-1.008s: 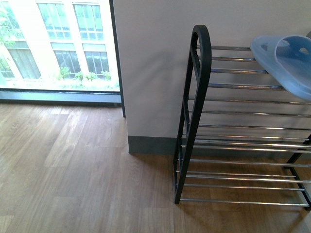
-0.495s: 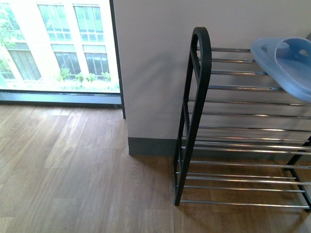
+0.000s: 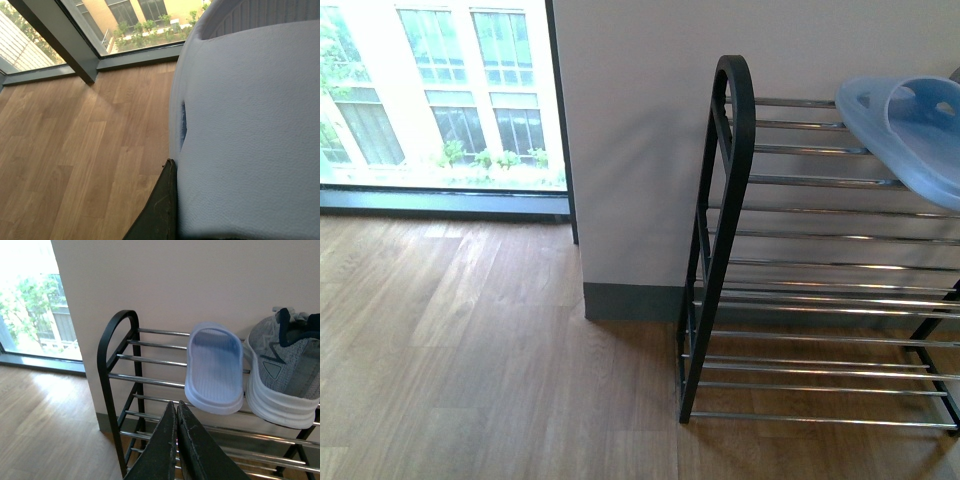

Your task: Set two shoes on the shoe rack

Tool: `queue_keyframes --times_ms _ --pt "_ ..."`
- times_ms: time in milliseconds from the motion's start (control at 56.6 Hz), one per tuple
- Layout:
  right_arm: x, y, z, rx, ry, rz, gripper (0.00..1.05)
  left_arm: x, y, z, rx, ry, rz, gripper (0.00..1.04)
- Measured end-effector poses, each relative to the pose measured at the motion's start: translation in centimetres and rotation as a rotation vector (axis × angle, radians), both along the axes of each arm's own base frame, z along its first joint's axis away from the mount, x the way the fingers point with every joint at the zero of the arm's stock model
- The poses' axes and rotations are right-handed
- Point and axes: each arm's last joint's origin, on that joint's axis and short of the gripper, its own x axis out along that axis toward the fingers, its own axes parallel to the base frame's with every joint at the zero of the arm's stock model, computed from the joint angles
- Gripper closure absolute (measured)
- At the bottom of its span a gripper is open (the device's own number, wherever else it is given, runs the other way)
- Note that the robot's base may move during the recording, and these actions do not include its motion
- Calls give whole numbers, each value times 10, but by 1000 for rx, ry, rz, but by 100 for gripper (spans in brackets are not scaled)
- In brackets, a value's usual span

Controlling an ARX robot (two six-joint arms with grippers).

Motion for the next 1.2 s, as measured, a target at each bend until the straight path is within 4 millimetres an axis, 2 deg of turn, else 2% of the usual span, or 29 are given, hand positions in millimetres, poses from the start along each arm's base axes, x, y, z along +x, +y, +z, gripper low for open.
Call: queue_keyframes --times_ms 495,1025,1202 --pt "-24 0 -22 0 -14 1 103 0 0 0 0 0 0 103" --pt "-35 0 -21 1 -26 0 103 0 0 0 0 0 0 103" --pt "-46 0 -24 1 -20 0 103 0 0 0 0 0 0 103"
